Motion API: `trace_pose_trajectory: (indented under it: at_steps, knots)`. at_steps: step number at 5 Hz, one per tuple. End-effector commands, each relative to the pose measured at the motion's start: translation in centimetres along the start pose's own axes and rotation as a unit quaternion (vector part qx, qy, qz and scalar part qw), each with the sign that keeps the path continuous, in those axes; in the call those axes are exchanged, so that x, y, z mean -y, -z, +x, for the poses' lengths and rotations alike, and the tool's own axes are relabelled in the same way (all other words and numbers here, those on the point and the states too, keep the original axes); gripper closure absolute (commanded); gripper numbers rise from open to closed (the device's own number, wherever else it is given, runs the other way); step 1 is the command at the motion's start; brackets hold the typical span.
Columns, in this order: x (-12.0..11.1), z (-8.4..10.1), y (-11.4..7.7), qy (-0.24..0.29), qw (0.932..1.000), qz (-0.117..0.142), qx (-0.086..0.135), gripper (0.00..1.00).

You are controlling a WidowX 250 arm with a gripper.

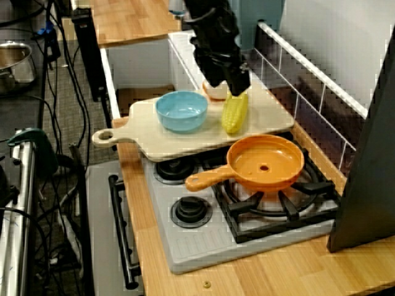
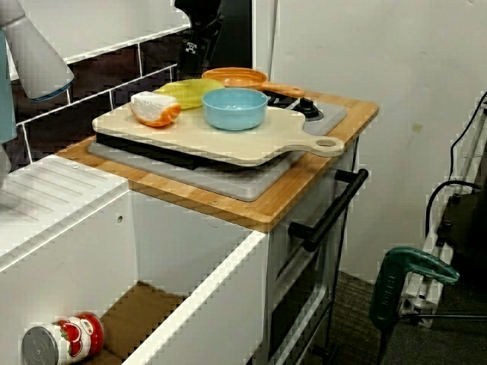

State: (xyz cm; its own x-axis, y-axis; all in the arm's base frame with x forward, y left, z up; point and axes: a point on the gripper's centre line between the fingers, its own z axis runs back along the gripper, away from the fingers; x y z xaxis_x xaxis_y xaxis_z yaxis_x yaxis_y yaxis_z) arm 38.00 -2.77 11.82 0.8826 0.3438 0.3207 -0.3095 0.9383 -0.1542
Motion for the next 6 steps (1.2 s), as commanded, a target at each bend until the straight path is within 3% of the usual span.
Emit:
trace_pose_trajectory:
  at_steps: [1,4,6]
  knots:
    - [3.6,3.0,-0.2,-0.026,0.9997,-0.004,-0.003,0.00]
    - [3.3,1.1,-1.9,0.004,0.9999,-0.010,0.010,0.00]
    - [2.7,1.6,-2.0,-0.011,0.9999,-0.013,0.001,0.00]
